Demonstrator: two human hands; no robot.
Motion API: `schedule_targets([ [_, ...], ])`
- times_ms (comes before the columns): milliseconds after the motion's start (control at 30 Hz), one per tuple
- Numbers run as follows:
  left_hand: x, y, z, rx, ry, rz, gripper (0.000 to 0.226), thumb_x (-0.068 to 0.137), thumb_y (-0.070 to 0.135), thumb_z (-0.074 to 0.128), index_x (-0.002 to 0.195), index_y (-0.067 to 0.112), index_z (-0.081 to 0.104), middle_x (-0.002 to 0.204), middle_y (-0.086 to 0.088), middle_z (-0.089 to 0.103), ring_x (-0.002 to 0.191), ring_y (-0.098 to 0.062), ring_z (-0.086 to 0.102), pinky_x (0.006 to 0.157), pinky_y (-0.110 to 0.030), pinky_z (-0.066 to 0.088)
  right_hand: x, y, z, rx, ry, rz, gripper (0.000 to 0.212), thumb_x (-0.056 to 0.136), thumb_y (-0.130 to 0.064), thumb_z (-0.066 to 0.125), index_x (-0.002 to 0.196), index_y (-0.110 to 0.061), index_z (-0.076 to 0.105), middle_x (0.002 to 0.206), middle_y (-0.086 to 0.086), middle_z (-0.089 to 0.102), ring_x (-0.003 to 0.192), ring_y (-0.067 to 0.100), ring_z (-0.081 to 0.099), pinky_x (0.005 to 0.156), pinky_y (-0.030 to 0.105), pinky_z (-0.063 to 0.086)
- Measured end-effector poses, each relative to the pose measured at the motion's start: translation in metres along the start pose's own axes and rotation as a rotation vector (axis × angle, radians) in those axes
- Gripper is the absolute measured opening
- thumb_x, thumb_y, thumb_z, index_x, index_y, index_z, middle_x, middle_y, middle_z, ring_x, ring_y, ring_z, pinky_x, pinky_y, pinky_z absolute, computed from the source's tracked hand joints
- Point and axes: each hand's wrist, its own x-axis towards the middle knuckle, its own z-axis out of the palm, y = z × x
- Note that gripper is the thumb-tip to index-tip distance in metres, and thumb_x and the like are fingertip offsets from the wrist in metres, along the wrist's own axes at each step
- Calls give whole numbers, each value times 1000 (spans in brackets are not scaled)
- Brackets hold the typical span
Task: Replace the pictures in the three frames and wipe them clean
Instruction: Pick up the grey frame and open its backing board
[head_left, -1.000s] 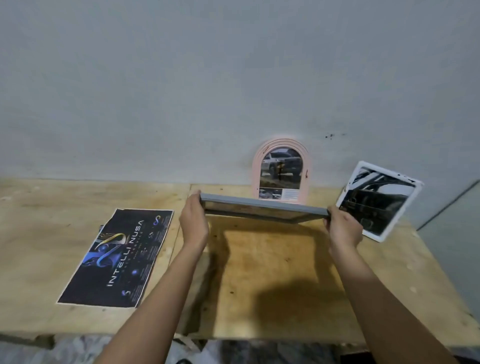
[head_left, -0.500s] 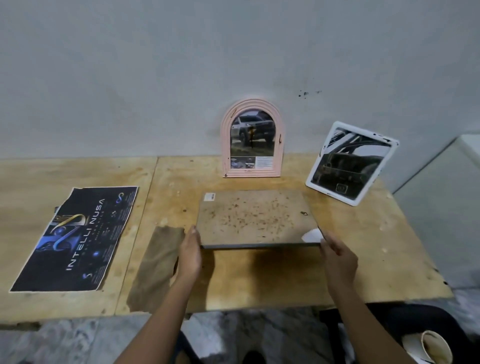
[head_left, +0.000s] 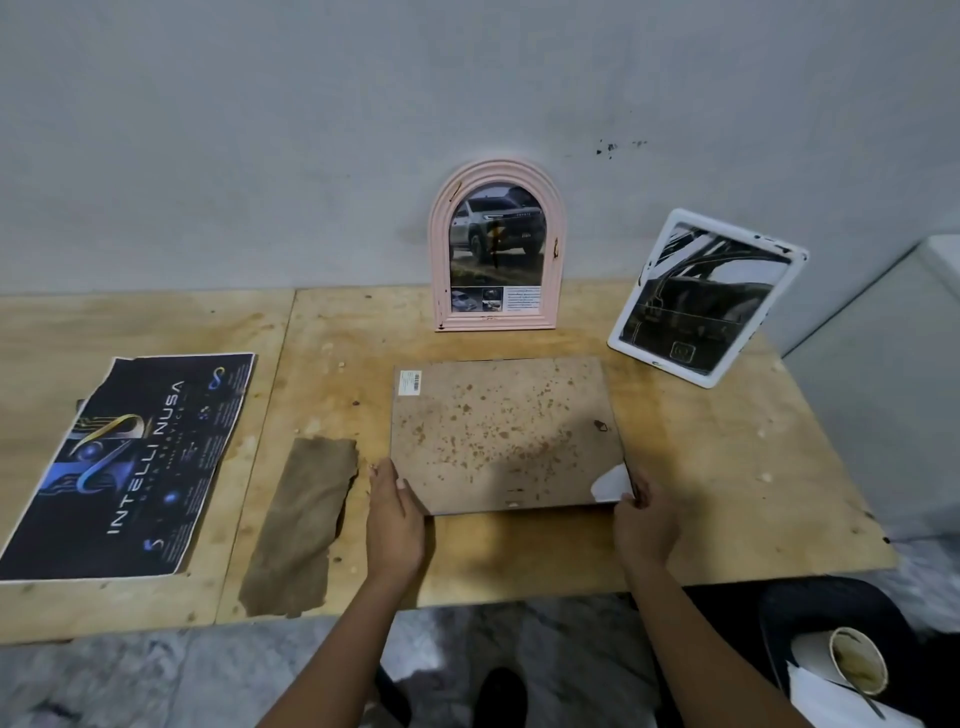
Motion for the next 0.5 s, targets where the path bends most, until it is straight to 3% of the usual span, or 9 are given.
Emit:
schedule_targets([
  [200,-12,16,-3,13,29,-67,45,101,18,29,145,7,29,151,-7,32,140,-23,26,115,-40,25,1,-4,4,-46,2,10,43,91,4,46,132,-7,52,133,12,54,122,30,49,98,36,41],
  [267,-14,15,-4,23,-5,-39,45,101,19,31,144,6,31,149,-10,35,139,-25,29,114,-43,27,2,-5,7,-79,-2,-10,46,87,5,46,131,-6,52,132,14,54,120,31,50,97,40,44],
  [367,2,14,-10,69,-9,-25,32,98,16,37,126,3,45,126,-14,52,120,-30,47,99,-46,42,-1,-9,14,-143,26,-57,41,83,1,50,124,-2,54,124,16,53,113,32,50,93,42,46],
  [433,20,21,-16,92,0,-21,16,96,11,40,108,5,48,109,-10,54,105,-28,52,82,-35,44,-2,-15,20,-189,5,-33,36,85,-3,53,121,-4,53,120,15,51,110,30,49,90,39,46],
  [500,37,27,-19,125,0,5,21,95,10,42,115,4,49,114,-10,51,108,-27,50,85,-32,42,-3,-21,28,-226,-52,20,38,85,-8,55,123,-5,49,120,13,50,108,29,49,88,38,47],
])
